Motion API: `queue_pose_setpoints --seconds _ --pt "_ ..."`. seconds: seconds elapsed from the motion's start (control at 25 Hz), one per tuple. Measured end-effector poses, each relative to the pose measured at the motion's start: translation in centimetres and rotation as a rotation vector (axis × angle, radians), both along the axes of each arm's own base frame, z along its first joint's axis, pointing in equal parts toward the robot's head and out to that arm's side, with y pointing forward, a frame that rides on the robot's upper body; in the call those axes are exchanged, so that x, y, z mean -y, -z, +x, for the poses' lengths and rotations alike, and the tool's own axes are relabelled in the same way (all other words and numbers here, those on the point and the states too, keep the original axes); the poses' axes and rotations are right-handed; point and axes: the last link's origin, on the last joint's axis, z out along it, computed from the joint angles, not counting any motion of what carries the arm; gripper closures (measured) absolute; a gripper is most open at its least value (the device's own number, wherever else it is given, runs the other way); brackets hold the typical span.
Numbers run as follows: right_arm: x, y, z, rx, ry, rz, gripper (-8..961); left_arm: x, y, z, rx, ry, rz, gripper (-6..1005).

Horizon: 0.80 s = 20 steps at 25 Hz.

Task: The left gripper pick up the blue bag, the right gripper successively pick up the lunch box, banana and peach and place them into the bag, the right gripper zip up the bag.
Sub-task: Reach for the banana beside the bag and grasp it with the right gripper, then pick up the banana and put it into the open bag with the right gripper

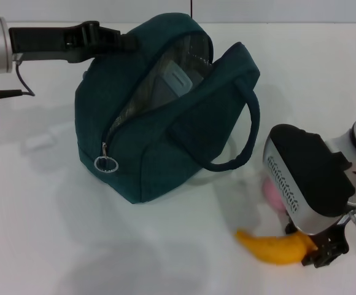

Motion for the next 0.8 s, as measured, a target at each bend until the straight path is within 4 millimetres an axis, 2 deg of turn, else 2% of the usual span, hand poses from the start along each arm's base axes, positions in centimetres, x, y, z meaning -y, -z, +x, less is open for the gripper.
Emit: queue_pose_setpoints --seconds 0.24,0.36,0.52,0.64,0.8 --pt "-0.4 -0.1 0.2 0.010 -0.011 0.026 347 0.0 -0.1 0.0 -0.003 0.000 0.002 915" --pt "-0.7 -0.3 0.1 -0.004 0.000 0.039 509 -0.1 -0.2 -0.1 -0.004 0.000 0.003 915" --pt "-0.8 -1.0 -0.2 -0.050 0.041 0.032 509 -0.1 -0.2 0.0 -0.004 -0.001 0.006 915" --pt "-0.9 -2.7 -0.5 -0.097 0.096 0.015 509 -0.1 -0.1 0.0 -0.002 -0.001 0.004 915" --pt "-1.1 -6.5 -0.5 -0.266 0.229 -0.038 509 -0.2 -0.1 0.5 0.024 0.008 0.010 914"
